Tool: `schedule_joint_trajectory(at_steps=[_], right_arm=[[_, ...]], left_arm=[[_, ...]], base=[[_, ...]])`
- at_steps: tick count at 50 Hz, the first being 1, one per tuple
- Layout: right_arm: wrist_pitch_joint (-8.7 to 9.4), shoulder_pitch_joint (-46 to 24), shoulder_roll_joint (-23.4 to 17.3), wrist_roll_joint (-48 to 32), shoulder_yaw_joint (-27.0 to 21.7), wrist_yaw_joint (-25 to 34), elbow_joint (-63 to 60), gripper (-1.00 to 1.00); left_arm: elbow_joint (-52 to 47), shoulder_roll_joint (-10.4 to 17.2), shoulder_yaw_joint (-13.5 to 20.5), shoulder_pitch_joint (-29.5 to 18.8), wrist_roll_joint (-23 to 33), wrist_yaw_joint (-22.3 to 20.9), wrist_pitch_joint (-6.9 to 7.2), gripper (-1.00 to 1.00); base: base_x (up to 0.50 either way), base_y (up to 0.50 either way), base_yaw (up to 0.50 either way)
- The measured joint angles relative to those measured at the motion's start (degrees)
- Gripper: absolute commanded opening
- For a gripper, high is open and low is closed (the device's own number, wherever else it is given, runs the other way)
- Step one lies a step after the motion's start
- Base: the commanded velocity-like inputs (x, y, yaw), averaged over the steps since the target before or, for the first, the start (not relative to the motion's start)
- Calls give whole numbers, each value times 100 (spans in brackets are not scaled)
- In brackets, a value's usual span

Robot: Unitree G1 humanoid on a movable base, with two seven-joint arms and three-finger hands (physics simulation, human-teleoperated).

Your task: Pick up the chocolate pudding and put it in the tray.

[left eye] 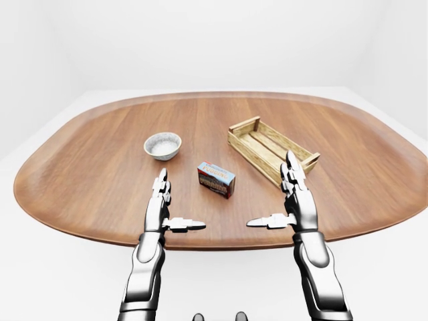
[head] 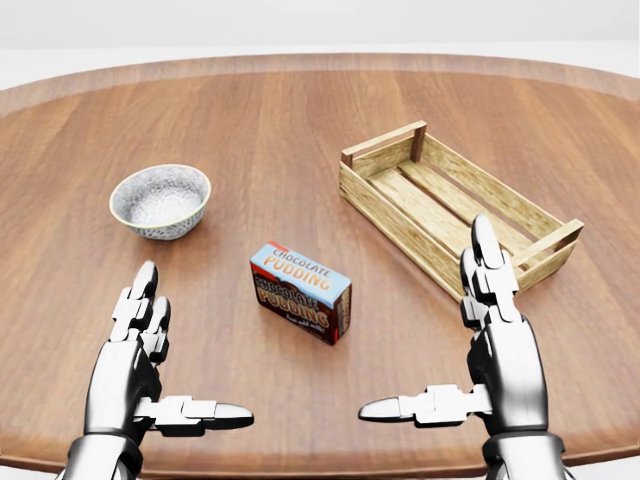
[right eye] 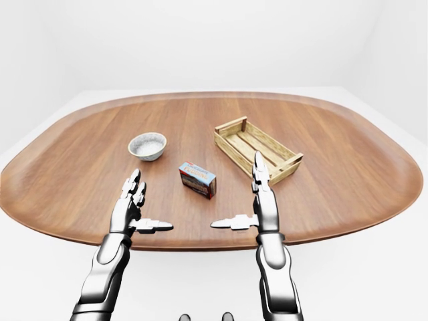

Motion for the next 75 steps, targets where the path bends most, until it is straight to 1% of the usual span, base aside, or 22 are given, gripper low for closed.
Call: schedule_joint_trajectory(at_steps=[26, 46, 58, 75], right_arm=[[0, -11, -1, 13, -3, 14, 8, 100], [0, -45, -5, 34, -12, 44, -247, 100], [0, -74, -4, 38, -15, 43, -265, 100], [0, -51, -1, 74, 20, 90, -217, 100]], left_arm=[[16, 0, -1, -5, 11, -3, -10, 100], [-5, 0, -3, 0, 18, -2, 7, 100], [16, -1, -5, -14, 27, 6, -8, 100], [-1, -1, 1, -1, -3, -8, -15, 100]], base=[[27, 0, 0], [27, 0, 0], [27, 0, 0], [3, 0, 0]])
